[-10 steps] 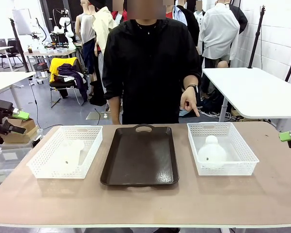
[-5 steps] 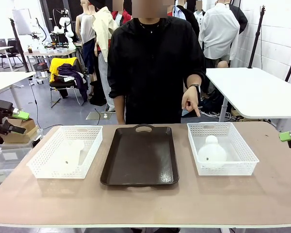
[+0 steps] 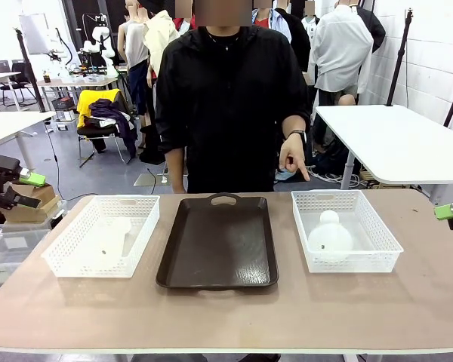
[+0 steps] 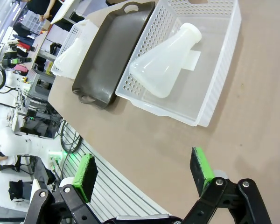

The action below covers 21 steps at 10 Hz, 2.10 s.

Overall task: Prepare the laboratory tools.
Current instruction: Pick up the Big flask that the person points to.

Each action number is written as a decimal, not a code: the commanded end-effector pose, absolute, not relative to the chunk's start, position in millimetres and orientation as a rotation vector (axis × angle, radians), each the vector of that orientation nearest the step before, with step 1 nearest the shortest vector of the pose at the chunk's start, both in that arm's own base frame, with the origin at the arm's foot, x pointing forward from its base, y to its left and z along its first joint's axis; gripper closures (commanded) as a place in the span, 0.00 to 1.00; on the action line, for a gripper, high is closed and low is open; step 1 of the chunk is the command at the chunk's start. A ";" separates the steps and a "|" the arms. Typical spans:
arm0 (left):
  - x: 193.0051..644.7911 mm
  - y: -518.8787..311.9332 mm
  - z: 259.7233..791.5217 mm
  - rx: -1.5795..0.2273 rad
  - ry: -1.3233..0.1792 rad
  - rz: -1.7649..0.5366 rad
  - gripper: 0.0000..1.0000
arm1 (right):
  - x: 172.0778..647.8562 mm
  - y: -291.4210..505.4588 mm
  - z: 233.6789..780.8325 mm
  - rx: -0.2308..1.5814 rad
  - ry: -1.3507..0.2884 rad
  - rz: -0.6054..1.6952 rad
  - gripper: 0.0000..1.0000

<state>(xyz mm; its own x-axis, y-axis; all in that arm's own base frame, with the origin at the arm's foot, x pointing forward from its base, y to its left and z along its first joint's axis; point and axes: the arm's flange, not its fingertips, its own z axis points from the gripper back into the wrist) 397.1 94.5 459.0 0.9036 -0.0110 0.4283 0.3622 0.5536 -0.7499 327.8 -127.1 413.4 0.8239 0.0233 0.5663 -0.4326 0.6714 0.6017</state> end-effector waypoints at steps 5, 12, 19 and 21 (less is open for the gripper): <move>395.2 96.7 458.6 -0.953 -0.393 -0.238 0.00 | 327.8 -127.1 413.5 0.801 -0.557 0.272 0.00; 395.2 96.7 458.6 -0.953 -0.393 -0.238 0.00 | 452.8 27.4 535.7 0.404 -0.340 0.026 0.00; 395.2 96.7 458.6 -0.953 -0.393 -0.238 0.00 | 571.1 92.4 473.5 0.209 -0.144 -0.362 0.00; 395.2 96.7 458.6 -0.953 -0.393 -0.238 0.00 | 593.4 91.4 426.9 0.160 -0.048 -0.452 0.00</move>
<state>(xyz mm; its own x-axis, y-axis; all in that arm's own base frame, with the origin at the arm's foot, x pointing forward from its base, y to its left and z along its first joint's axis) 397.5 94.5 458.2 0.9046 -0.0115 0.4261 0.3600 0.5557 -0.7494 574.0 86.8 433.2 0.9139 -0.4027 0.0518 0.3854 0.9005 0.2012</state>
